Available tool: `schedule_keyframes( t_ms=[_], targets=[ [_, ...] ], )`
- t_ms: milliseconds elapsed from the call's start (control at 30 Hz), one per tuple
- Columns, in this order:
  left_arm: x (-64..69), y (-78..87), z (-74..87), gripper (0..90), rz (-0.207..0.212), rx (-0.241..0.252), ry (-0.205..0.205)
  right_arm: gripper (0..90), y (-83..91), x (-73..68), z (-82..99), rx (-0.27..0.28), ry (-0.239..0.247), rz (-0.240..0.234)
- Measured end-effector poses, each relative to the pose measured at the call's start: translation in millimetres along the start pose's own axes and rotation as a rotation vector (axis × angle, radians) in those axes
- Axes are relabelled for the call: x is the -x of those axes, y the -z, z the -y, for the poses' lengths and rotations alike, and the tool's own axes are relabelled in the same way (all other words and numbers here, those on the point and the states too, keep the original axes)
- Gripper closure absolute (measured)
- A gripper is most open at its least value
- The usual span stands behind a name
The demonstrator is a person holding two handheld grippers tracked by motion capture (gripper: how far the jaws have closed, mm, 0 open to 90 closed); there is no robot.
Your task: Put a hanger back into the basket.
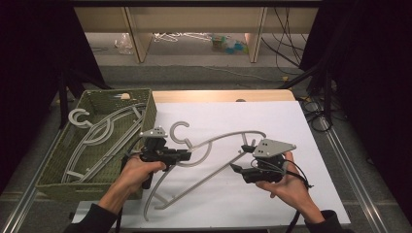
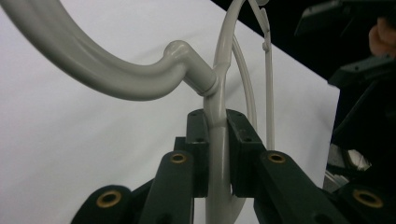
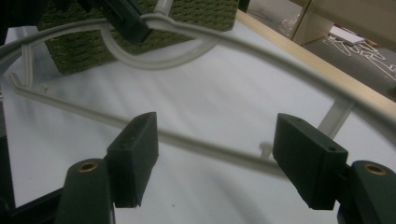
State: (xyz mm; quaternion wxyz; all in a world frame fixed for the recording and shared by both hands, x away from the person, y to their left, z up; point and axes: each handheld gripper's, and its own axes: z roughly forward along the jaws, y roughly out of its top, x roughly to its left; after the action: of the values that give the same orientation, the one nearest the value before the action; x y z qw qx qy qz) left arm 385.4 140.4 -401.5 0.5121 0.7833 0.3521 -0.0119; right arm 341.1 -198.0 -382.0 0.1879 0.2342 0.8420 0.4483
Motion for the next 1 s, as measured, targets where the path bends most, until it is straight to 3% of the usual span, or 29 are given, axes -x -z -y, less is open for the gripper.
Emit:
schedule_keyframes(
  t_ms=[167,367,400,567,767,1000],
  targets=[
    [0.1,11.0,-1.6,80.1,-0.003,0.035,0.032,31.9,5.9,-6.3,11.0,0.028,-0.025,-0.004],
    [1.4,24.4,-2.9,80.1,-0.007,0.075,0.055,30.9,6.5,-10.1,24.7,-0.001,-0.045,-0.034],
    [0.9,28.4,-3.5,80.1,-0.005,0.082,0.065,30.5,5.6,-10.4,26.2,0.012,-0.040,-0.019],
    [1.3,44.9,-7.9,80.0,0.019,0.124,0.102,29.3,5.5,-12.9,31.0,0.006,-0.041,-0.035],
    [5.8,71.6,-20.3,80.0,0.026,0.163,0.094,28.4,4.3,-12.7,35.3,-0.018,-0.053,-0.051],
    [-1.1,102.7,-31.5,79.9,-0.032,0.179,0.076,26.8,-1.3,-15.8,38.7,-0.038,-0.052,-0.065]
  ],
)
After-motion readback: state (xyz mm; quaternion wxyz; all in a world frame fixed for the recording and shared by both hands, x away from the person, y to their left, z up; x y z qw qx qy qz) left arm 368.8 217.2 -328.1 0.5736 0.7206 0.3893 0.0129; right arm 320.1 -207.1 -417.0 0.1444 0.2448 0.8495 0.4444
